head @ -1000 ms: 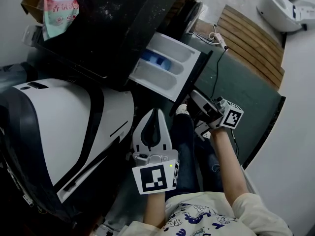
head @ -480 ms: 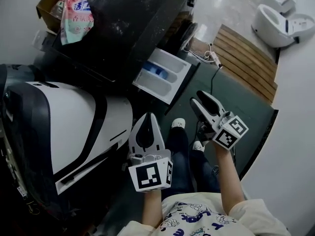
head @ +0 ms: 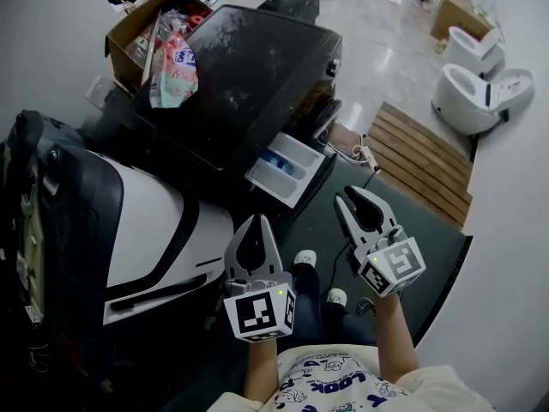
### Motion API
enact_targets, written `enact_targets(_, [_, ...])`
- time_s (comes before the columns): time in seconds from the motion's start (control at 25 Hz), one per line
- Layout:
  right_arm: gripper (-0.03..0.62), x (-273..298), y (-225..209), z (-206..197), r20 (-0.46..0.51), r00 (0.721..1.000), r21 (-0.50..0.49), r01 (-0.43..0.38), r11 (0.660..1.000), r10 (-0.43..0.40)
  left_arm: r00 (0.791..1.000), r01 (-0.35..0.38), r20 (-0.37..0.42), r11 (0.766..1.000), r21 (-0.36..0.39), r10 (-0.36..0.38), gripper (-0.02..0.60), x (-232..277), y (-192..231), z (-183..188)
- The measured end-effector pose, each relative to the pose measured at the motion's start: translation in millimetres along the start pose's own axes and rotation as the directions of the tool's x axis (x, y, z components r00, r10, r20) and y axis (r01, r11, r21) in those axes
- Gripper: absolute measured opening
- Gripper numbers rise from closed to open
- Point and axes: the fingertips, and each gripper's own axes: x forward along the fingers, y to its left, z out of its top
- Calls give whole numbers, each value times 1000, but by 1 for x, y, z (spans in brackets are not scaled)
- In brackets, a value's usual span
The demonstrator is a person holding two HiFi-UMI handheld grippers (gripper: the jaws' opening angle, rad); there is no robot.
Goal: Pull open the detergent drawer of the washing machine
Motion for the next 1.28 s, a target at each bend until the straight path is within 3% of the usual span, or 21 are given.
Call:
enact_targets(0.4, [64, -22, 34, 74, 60, 998, -143, 15, 990, -7, 991, -20, 132, 1000, 6, 19, 14, -30, -11, 74])
enact_targets(0.68, [24, -36, 52, 123, 162, 987, -231, 55, 971, -17, 978, -40, 205, 999, 15, 37, 14, -50, -11, 109])
enact_targets(0.84, [17, -44, 60, 144, 200, 979, -224, 81, 971, -36, 973, -54, 226, 998, 30, 45, 14, -59, -11, 121])
enact_targets(1.28, [14, -53, 73, 158, 249, 968, -225, 61, 972, -3, 959, -76, 276, 996, 42, 62, 14, -81, -10, 140])
